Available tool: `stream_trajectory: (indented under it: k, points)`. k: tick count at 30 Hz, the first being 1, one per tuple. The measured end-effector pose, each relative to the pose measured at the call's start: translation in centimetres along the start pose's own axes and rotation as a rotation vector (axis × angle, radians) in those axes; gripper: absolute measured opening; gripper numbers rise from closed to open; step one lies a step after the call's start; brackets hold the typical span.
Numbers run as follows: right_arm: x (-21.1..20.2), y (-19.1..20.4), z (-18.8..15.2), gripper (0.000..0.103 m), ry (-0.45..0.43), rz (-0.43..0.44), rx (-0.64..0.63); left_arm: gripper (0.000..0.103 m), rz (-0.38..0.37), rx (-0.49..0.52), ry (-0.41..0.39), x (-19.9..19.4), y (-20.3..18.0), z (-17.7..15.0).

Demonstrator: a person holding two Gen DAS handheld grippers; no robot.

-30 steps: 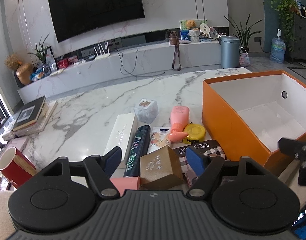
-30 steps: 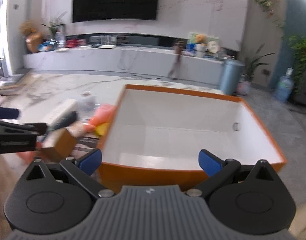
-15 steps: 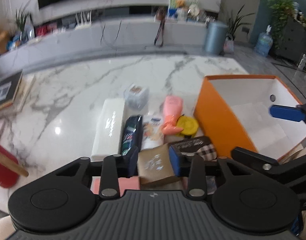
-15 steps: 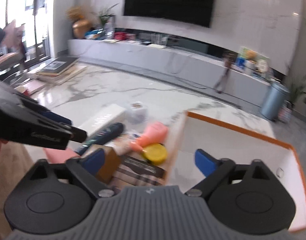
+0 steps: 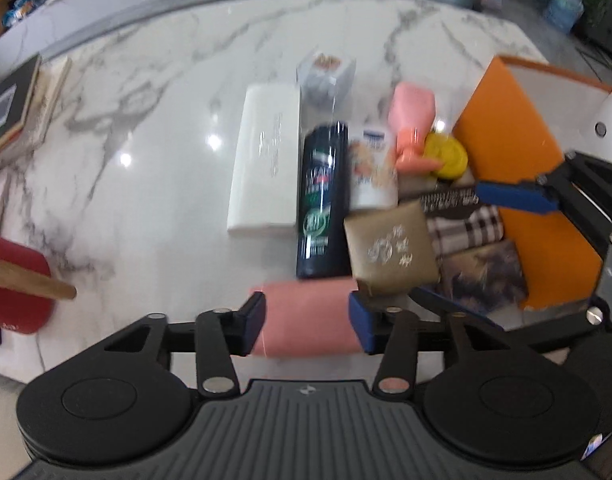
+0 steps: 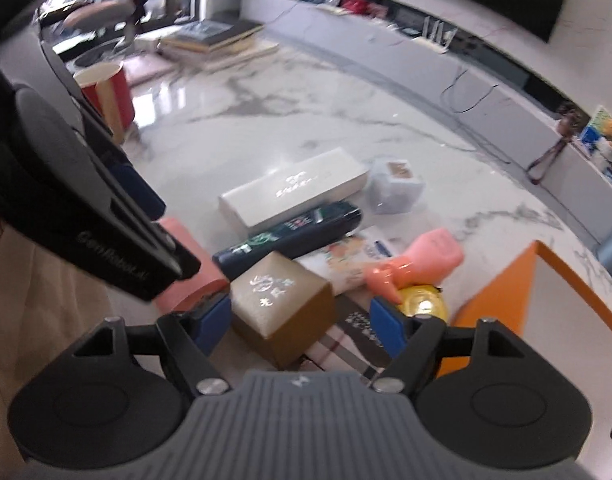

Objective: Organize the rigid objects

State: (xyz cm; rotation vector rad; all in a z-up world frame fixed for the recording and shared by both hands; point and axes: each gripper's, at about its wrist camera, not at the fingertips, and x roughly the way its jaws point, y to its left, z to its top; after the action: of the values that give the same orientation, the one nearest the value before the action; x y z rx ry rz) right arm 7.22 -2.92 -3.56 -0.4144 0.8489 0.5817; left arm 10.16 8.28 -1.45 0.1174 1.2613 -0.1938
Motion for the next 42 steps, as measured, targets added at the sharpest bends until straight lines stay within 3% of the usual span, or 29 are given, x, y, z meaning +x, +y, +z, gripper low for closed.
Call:
stream_trajectory:
  k: [7, 14, 18, 23, 29, 33, 36, 42]
  points:
    - [1.5, -0.6, -0.2, 0.076, 0.07, 0.042, -0.027, 0.067, -0.103, -0.093, 0.136, 1.0, 0.8, -0.4]
    - [2.4, -0.4, -0.4, 0.075, 0.12, 0.045, -0.057, 0.067, -0.132, -0.212, 0.228, 3.1, 1.2, -0.2]
    - [2.7, -0.6, -0.2, 0.062, 0.127, 0.08, -0.016, 0.067, -0.103, -0.241, 0.207, 3.5, 1.4, 0.3]
    - [3.0, -0.5, 0.3, 0.062, 0.128, 0.093, -0.003, 0.067, -0.068, -0.256, 0.186, 3.6, 1.9, 1.1]
    - [3.4, -0.7, 1.0, 0.071, 0.129, 0.095, -0.038, 0.067, -0.04, -0.336, 0.167, 4.3, 3.0, 1.9]
    - [4.1, -1.0, 1.5, 0.082, 0.133, 0.08, -0.049, 0.07, -0.043, -0.407, 0.16, 4.6, 3.9, 1.8]
    - [4.4, -1.0, 1.8, 0.082, 0.14, 0.099, -0.063, 0.079, -0.038, -0.421, 0.129, 4.0, 4.2, 1.7]
    - [5.3, -0.2, 2.6, 0.083, 0.155, 0.103, -0.122, 0.079, -0.032, -0.498, 0.105, 3.6, 5.4, 1.8]
